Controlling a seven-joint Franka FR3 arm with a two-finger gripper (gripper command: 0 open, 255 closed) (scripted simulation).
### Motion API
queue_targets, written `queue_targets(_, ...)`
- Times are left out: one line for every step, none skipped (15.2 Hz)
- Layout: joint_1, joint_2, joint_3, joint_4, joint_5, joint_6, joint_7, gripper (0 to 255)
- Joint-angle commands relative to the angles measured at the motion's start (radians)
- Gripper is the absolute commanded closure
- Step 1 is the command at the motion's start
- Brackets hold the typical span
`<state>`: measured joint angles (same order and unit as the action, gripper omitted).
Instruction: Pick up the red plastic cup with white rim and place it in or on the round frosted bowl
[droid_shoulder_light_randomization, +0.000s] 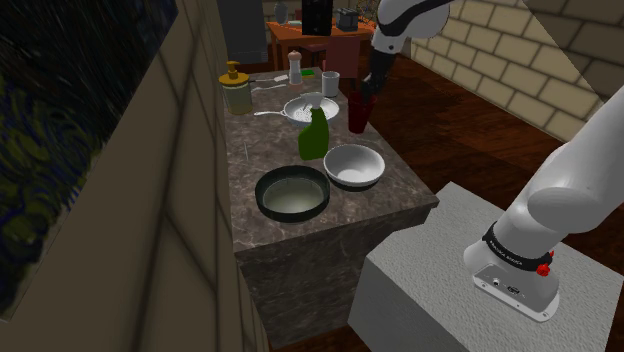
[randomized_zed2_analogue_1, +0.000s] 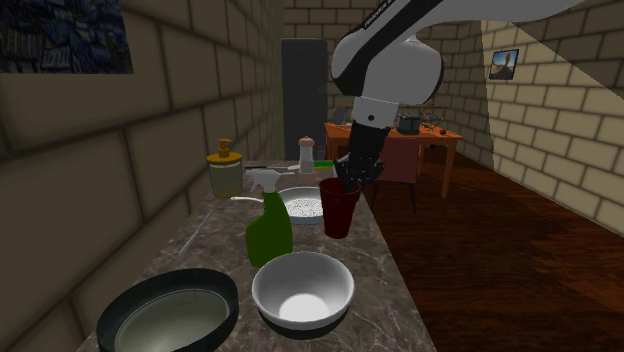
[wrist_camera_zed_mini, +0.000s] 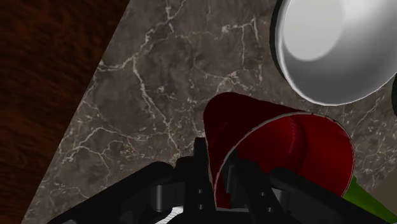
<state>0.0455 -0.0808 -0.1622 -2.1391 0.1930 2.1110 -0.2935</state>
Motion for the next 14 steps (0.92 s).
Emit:
queue_targets(0.000, -0.008, 0.000, 0.017, -0.004, -0.025, 0.007, 255)
queue_targets(0.000, -0.012, 0.000, 0.026, -0.006, -0.037, 0.010, 255)
queue_targets(-0.001, -0.016, 0.000, 0.036, -0.008, -0.050, 0.013, 255)
queue_targets(-0.001, -0.020, 0.001, 0.045, -0.010, -0.063, 0.015, 255)
queue_targets(-0.001, -0.023, 0.001, 0.055, -0.012, -0.076, 0.018, 255)
queue_targets(-0.001, -0.026, 0.001, 0.065, -0.014, -0.089, 0.021, 255)
queue_targets(-0.001, -0.029, 0.001, 0.075, -0.015, -0.102, 0.024, 255)
queue_targets(-0.001, -0.032, 0.001, 0.086, -0.017, -0.115, 0.026, 255)
queue_targets(-0.002, -0.034, 0.001, 0.097, -0.018, -0.128, 0.029, 255)
queue_targets(-0.002, -0.037, 0.001, 0.107, -0.020, -0.141, 0.032, 255)
queue_targets(-0.002, -0.039, 0.001, 0.119, -0.021, -0.154, 0.034, 255)
queue_targets(-0.002, -0.041, 0.001, 0.130, -0.022, -0.167, 0.037, 255)
queue_targets(-0.002, -0.042, 0.001, 0.142, -0.023, -0.180, 0.039, 255)
queue_targets(-0.002, -0.044, 0.001, 0.153, -0.024, -0.193, 0.041, 255)
